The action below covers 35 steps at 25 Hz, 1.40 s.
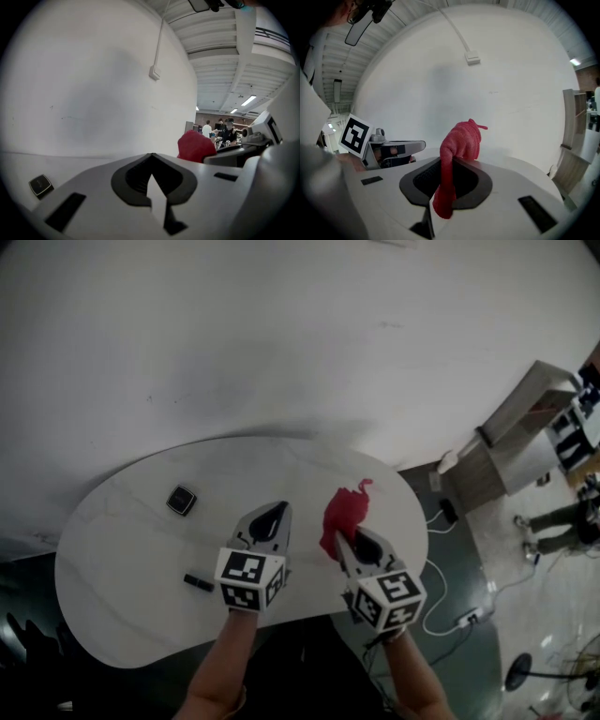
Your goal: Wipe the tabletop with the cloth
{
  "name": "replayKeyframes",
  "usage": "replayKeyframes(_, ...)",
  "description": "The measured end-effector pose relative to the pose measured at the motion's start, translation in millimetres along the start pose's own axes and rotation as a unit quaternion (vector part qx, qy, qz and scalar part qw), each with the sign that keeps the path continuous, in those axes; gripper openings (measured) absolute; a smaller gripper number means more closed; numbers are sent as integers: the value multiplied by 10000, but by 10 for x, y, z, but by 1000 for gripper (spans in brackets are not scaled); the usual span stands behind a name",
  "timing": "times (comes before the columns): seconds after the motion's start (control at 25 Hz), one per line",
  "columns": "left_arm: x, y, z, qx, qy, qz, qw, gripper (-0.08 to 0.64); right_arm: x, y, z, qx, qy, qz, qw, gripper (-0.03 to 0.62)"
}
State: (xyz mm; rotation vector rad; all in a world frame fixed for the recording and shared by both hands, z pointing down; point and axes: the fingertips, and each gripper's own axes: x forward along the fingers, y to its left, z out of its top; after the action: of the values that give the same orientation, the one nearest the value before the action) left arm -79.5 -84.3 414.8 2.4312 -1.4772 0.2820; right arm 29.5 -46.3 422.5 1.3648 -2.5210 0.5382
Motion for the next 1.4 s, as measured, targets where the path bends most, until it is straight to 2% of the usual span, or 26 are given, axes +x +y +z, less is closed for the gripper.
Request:
replayKeyframes(0.16, 244, 152, -47, -169, 110, 108, 9997, 2, 374, -91, 16, -50, 250, 329, 9991, 46)
replayKeyframes(0.4, 625, 525, -86, -355, 207, 377, 9984, 2, 1193, -221, 123, -419, 559, 677, 9953, 47)
replayKeyframes(0.76, 764, 1090, -157, -660, 253, 951, 9930, 2, 2302, -105, 129, -950, 1098, 1134, 9829, 48)
replayKeyframes(0.88, 809, 1241, -211, -700, 306, 1086, 9912, 2, 2586, -57, -11, -1066, 1326, 1151, 9787, 48)
replayKeyframes(1.04, 886, 1321, -269, -734, 385, 1145, 9900, 2, 2777, -4, -175, -991, 1809, 1192, 9712, 47)
replayKeyframes(1.24, 992, 1291, -326, -818, 441, 1062, 9900, 2, 2850, -355, -231, -1001, 2205, 895, 9661, 47)
replayKeyframes(1.4, 1133, 1162, -318, -798, 473, 889, 9917, 2, 2740, -736, -211, -866, 2333, 621, 9665, 48)
